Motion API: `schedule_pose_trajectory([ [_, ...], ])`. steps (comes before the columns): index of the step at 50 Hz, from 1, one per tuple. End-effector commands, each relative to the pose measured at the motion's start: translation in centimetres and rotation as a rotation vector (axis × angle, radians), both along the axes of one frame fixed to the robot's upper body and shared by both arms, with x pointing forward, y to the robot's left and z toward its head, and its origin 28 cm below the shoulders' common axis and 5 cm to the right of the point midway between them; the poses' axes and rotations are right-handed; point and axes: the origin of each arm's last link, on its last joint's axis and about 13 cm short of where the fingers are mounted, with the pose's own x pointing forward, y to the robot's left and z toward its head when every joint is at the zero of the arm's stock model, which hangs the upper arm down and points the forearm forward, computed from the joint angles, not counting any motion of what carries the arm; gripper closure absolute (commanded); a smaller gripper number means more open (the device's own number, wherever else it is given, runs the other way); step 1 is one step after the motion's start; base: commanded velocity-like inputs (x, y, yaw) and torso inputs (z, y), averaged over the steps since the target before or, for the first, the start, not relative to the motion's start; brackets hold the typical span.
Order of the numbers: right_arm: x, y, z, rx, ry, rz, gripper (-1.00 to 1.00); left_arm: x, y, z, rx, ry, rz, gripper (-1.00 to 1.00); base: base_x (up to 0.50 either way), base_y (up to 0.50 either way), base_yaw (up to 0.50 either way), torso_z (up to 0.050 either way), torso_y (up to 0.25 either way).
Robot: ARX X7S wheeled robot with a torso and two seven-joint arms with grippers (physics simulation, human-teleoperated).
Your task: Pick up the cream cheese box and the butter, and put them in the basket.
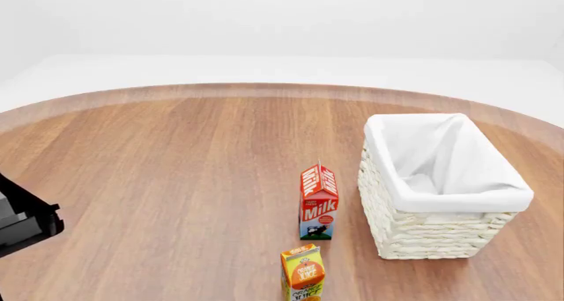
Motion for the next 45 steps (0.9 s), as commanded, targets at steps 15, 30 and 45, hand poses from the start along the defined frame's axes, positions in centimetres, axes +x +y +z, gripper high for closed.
schedule_pose_trajectory([
  [15,1.5,-0.5,9.3,0.213,-0.552,-0.147,1.00,0.1,0.5,0.0,0.008,-0.013,0.028,-1.00,0.00,0.00,0.00,0.000,0.000],
  [30,2.4,-2.6,12.8,0.296,-0.668,-0.284,1.00,0.0,0.5,0.1,0.015,-0.019,0.030,-1.00,0.00,0.00,0.00,0.000,0.001],
  [45,2.9,-4.4,15.4,0.323,-0.734,-0.386,1.00,-0.2,0.5,0.3,0.016,-0.021,0.035,-1.00,0.00,0.00,0.00,0.000,0.001],
])
